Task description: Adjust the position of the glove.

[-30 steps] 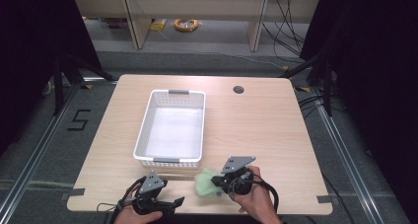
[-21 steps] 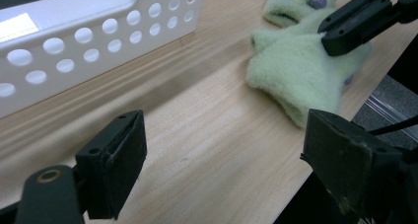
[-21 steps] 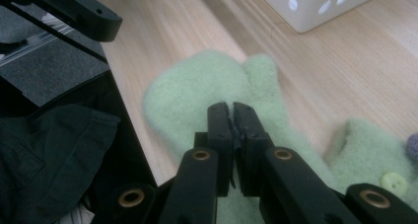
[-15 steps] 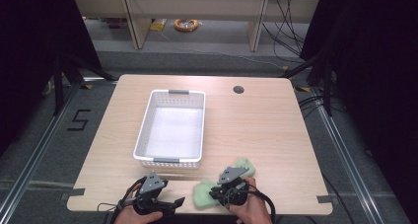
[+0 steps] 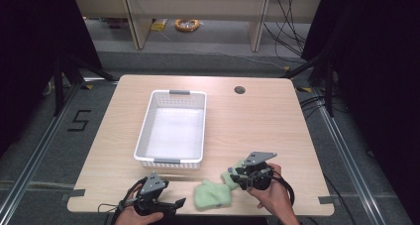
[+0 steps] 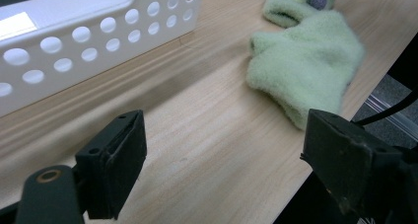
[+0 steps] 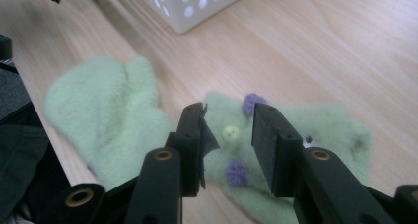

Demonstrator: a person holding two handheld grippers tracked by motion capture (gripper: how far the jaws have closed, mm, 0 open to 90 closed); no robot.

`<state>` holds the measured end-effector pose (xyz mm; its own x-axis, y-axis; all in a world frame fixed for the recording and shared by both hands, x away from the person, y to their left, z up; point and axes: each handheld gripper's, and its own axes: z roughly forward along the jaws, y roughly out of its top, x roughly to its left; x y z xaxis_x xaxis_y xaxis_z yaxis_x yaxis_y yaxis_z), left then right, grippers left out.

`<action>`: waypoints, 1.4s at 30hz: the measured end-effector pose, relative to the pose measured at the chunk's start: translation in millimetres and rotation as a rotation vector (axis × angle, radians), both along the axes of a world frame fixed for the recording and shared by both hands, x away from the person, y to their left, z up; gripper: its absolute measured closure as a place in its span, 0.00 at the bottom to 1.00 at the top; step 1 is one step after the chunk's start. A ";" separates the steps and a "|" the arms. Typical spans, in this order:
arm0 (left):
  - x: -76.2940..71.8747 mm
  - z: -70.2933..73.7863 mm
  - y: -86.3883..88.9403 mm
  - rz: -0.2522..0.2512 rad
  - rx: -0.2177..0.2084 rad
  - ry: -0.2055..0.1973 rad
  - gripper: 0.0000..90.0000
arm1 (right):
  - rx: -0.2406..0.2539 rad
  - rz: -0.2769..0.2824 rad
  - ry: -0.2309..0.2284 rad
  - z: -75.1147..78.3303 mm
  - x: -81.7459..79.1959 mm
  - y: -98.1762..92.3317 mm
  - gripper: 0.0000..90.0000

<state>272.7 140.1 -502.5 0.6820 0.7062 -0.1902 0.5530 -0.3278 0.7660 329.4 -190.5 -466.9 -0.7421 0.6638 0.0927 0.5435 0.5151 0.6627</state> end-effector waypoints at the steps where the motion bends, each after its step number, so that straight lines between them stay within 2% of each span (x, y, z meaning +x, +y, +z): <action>1: 0.0 0.0 0.0 -0.001 0.000 -0.001 0.18 | -0.016 0.010 -0.002 -3.1 2.1 -0.4 0.73; 3: 0.0 -0.5 -0.9 0.000 -0.015 0.004 0.18 | -0.024 0.002 -0.004 -6.4 3.5 0.2 0.73; 4: -0.1 -0.1 -0.2 -0.005 -0.006 0.021 0.18 | -0.029 -0.005 0.001 -7.6 4.2 0.5 0.73; 6: 0.3 -0.4 -0.4 -0.013 0.000 0.003 0.18 | -0.044 0.002 -0.003 -10.4 6.1 1.8 0.73; 8: 0.5 -0.1 -0.1 -0.017 0.010 0.006 0.18 | -0.061 0.010 0.019 -12.2 6.8 5.1 0.74; 12: 0.3 -0.5 -1.1 -0.010 0.000 0.000 0.18 | -0.072 0.016 0.016 -16.4 9.6 10.7 0.75; 13: 0.7 -0.2 -0.1 -0.018 0.012 0.001 0.18 | -0.089 0.029 0.027 -19.3 12.2 12.9 0.77; 15: 0.7 -0.2 -0.2 -0.017 0.011 0.001 0.18 | -0.087 0.025 0.019 -23.1 13.7 14.0 0.79; 16: 0.7 -0.1 -0.2 -0.018 0.011 0.000 0.18 | -0.090 0.043 0.018 -24.6 16.0 13.3 0.80; 17: 0.6 -0.3 -0.3 -0.018 0.012 0.001 0.18 | -0.071 0.035 0.028 -26.3 17.7 12.1 0.82; 19: 0.7 -1.1 -0.9 -0.013 0.010 -0.004 0.18 | -0.069 0.025 0.055 -25.8 17.8 9.7 0.84; 21: 0.9 -0.4 -0.2 -0.023 0.019 0.006 0.18 | -0.062 0.042 0.035 -28.7 18.3 10.7 0.87; 22: 0.8 -0.5 -0.4 -0.022 0.018 0.003 0.18 | -0.077 0.052 0.039 -27.5 19.4 10.6 0.89; 26: 0.5 -0.7 -1.0 -0.011 0.012 -0.005 0.18 | -0.075 0.066 0.037 -28.0 20.7 10.4 0.90; 27: 0.3 -0.9 -1.6 -0.007 0.003 -0.005 0.18 | -0.064 0.074 0.015 -30.0 21.3 9.7 0.90; 29: 0.7 -0.7 -0.8 -0.016 0.014 -0.005 0.18 | -0.057 0.072 0.055 -26.9 20.5 8.7 0.90; 30: 0.7 -0.8 -1.0 -0.015 0.012 -0.005 0.18 | -0.046 0.076 0.017 -28.1 22.1 7.9 0.90; 33: 0.6 -0.3 -1.0 -0.017 0.005 0.003 0.18 | -0.022 0.058 0.020 -20.8 23.2 3.1 0.90; 34: 0.7 -0.8 -0.9 -0.013 0.010 -0.005 0.18 | -0.004 0.050 0.005 -17.3 23.8 -0.5 0.90; 36: 0.8 -0.9 -0.8 -0.015 0.012 -0.002 0.18 | 0.040 0.042 0.008 -8.5 23.3 -6.6 0.90; 40: 0.8 -1.0 -0.7 -0.014 0.010 -0.005 0.18 | 0.071 0.053 -0.011 10.4 21.3 -12.2 0.90; 41: 1.1 0.1 0.2 -0.024 0.017 0.011 0.18 | 0.081 0.067 -0.023 14.7 20.8 -11.8 0.90; 42: 1.2 -0.3 0.0 -0.019 0.014 0.009 0.18 | 0.089 0.080 -0.027 19.1 19.4 -10.2 0.90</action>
